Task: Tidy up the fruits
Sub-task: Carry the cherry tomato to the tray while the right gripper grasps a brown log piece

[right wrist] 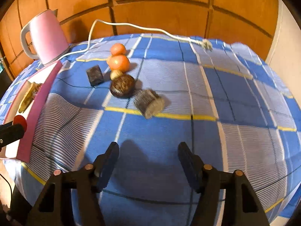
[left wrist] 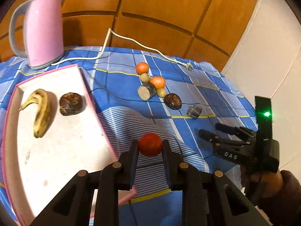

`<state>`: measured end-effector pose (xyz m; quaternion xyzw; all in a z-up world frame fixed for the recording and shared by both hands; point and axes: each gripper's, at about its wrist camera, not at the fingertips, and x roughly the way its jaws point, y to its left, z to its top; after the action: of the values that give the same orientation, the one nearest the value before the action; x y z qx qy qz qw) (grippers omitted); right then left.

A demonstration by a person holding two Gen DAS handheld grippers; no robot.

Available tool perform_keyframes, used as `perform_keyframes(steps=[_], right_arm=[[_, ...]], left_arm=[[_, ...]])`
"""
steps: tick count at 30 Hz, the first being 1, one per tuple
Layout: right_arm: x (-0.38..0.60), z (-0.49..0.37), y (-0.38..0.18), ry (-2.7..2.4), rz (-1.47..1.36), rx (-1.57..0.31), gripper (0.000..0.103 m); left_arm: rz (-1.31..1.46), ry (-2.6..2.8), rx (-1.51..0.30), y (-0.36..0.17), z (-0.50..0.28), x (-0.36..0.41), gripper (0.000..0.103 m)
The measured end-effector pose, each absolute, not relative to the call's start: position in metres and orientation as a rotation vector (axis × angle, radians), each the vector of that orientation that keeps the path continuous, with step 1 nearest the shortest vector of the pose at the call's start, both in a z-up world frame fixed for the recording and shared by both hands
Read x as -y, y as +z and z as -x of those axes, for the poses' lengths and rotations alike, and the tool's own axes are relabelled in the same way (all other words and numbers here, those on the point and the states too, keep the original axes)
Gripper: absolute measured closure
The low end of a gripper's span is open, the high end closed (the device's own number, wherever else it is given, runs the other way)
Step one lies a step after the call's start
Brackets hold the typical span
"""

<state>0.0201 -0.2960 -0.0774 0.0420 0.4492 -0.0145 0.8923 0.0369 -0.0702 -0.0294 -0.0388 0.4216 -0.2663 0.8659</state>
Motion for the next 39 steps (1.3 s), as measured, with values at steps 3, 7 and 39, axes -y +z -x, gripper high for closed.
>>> perform_keyframes(steps=[3, 7, 39], right_arm=[[0.29, -0.021, -0.065, -0.022, -0.049, -0.904, 0.037], [0.286, -0.032, -0.052, 0.004, -0.03, -0.89, 0.037], [0.296, -0.095, -0.08, 0.137, 0.16, -1.011, 0.064]], left_arm=[[0.104, -0.547, -0.88, -0.028, -0.037, 0.062, 0.078], [0.12, -0.534, -0.871, -0.026, -0.036, 0.051, 0.078], [0.218, -0.299, -0.882, -0.024, -0.065, -0.044, 0.078]])
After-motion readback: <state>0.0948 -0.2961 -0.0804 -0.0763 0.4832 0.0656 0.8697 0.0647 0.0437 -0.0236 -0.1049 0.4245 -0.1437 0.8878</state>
